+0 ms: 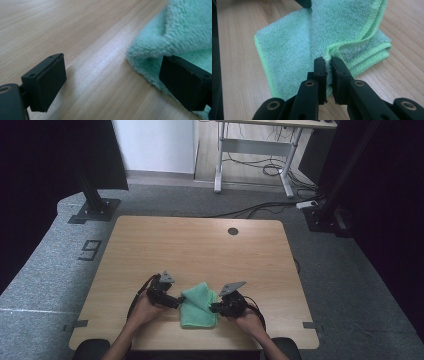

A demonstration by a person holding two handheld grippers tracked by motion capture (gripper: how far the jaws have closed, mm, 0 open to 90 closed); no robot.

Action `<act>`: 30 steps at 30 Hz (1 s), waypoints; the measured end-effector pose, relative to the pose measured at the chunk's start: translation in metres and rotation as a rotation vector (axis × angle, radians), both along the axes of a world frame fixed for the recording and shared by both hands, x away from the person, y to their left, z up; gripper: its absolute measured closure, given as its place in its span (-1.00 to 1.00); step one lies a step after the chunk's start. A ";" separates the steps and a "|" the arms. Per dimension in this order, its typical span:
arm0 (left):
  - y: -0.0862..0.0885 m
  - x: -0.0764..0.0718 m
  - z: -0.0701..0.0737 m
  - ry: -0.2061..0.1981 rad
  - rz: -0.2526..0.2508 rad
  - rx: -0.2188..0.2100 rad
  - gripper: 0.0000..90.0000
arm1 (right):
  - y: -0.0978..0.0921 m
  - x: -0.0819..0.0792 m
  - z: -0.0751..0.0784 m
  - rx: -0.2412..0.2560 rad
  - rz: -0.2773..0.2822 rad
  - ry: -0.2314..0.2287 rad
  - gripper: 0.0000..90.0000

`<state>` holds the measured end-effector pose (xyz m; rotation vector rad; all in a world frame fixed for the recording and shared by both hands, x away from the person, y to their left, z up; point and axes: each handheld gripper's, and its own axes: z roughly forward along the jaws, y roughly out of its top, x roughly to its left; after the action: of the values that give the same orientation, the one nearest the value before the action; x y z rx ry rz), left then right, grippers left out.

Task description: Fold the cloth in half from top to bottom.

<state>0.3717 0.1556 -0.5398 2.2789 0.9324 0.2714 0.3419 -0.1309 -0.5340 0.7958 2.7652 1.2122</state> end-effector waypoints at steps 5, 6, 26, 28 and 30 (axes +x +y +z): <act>0.000 -0.002 0.005 -0.014 -0.026 0.037 -0.83 | -0.001 -0.001 -0.001 -0.001 -0.003 0.001 0.80; 0.001 -0.003 0.007 -0.018 -0.032 0.030 -0.82 | -0.001 -0.001 -0.001 0.002 -0.002 0.001 0.79; -0.014 0.005 0.044 -0.001 -0.102 -0.089 -0.27 | -0.005 -0.001 0.000 0.006 -0.041 0.017 0.72; -0.023 0.010 0.049 -0.004 -0.114 -0.090 -0.22 | -0.004 -0.001 0.000 0.004 -0.043 0.011 0.72; -0.032 0.014 0.053 -0.002 -0.135 -0.096 -0.16 | -0.004 -0.002 0.000 0.003 -0.044 0.010 0.72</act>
<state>0.3855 0.1233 -0.4866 2.2405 0.7698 0.1658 0.3399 -0.1348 -0.5343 0.8607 2.7386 1.2086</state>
